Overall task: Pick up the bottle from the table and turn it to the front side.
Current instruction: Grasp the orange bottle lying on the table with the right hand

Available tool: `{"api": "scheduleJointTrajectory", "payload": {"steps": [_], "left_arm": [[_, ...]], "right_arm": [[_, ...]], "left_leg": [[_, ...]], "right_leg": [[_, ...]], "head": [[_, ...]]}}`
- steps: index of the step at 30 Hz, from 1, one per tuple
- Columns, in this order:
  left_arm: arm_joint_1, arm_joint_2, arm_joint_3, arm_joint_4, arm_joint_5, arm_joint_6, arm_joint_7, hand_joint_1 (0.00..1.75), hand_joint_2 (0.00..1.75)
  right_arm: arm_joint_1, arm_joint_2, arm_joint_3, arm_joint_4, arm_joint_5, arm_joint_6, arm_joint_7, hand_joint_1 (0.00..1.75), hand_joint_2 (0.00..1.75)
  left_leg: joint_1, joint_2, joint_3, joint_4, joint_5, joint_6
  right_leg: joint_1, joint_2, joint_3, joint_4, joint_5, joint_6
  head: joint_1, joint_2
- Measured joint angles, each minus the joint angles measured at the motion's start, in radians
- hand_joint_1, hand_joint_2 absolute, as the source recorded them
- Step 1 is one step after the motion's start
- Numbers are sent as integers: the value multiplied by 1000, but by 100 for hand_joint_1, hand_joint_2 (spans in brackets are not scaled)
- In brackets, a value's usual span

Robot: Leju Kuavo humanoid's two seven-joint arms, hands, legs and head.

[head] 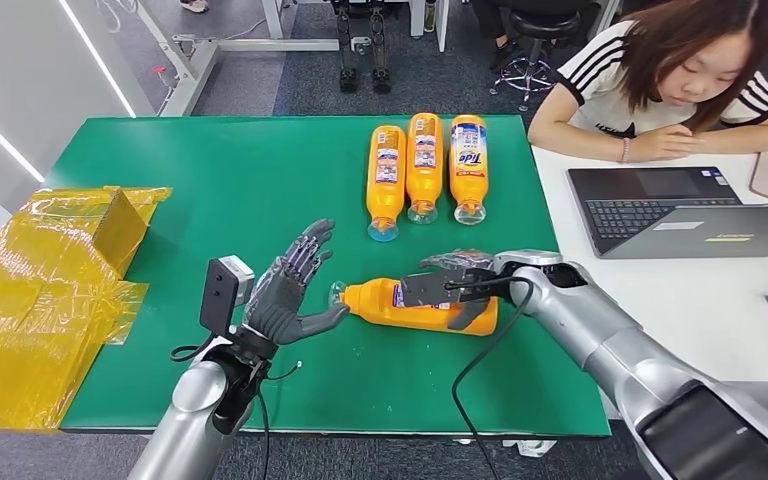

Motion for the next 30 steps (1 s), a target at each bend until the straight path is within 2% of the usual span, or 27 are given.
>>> {"api": "scheduleJointTrajectory", "payload": {"steps": [6,13,16,17,20,21,30], "left_arm": [[1,0,-2,9,10,-10,0,0,175],[2,0,-2,9,-1,-2,0,0,175],[3,0,-2,9,-3,2,0,0,175],[3,0,-2,9,-4,4,-1,0,175],[5,1,-2,10,-8,12,-2,0,175],[5,1,-2,10,-9,14,-2,0,175],[17,7,-2,10,-10,28,-12,0,175]], "right_arm": [[19,-14,46,36,-43,-31,-16,0,175],[83,3,84,105,-13,-195,-37,0,175],[94,12,93,121,2,-230,-37,0,175],[97,15,94,125,6,-236,-38,38,175],[110,24,95,135,20,-265,-39,168,175],[115,29,95,139,28,-278,-39,175,175],[153,53,74,147,71,-400,-42,175,175]], "left_leg": [[0,0,0,0,0,0],[1,3,4,-1,-1,0],[1,4,9,-1,-2,0],[1,4,10,-1,-2,0],[1,5,13,-2,-2,0],[1,5,15,-2,-2,-1],[1,9,26,-2,-3,-3]], "right_leg": [[0,0,0,0,0,0],[0,3,3,-1,0,0],[0,4,7,-1,0,0],[0,4,8,-1,0,0],[0,5,12,-1,0,0],[1,5,13,-1,0,0],[1,10,22,-2,0,0]], "head": [[0,0],[0,0],[0,0],[0,0],[0,0],[0,0],[0,0]]}}
